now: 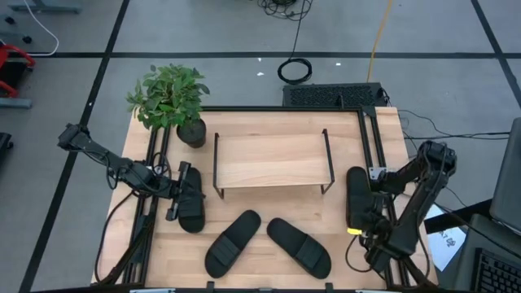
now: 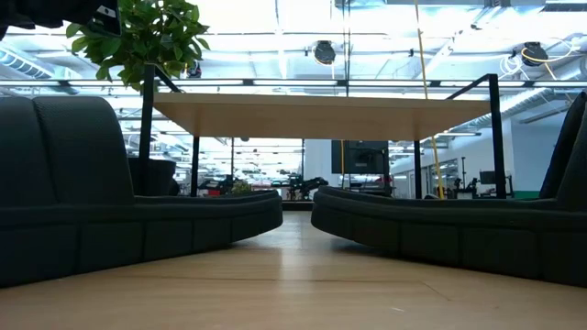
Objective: Pick and place slides into the shelf
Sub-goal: Put the black slipper on the shelf
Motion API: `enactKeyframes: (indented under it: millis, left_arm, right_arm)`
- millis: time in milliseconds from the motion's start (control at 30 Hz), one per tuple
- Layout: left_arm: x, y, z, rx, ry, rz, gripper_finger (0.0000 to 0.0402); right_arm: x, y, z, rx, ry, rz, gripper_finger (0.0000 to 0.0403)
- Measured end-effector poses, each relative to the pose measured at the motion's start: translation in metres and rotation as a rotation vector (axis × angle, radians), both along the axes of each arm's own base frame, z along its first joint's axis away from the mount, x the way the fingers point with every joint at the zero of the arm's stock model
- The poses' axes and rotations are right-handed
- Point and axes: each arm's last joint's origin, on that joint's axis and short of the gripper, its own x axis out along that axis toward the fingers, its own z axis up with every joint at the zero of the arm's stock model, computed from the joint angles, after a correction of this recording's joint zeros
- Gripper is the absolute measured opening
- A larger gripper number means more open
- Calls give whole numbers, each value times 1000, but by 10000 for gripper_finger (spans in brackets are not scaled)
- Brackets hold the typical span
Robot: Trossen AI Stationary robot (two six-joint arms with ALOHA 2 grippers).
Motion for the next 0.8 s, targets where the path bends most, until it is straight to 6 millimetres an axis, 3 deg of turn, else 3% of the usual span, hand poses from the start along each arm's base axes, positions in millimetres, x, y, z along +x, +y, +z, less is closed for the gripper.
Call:
enactKeyframes:
  millis: [233, 633, 800]
  left_arm:
    - [0, 0, 0, -4, 2, 0, 8]
    - [0, 0, -2, 5, 23, 0, 8]
    - [0, 0, -2, 5, 23, 0, 8]
  right_arm:
    - [1, 6, 1, 34, -49, -16, 26]
    - [2, 8, 0, 73, -45, -28, 220]
    - [6, 13, -6, 81, -82, -8, 266]
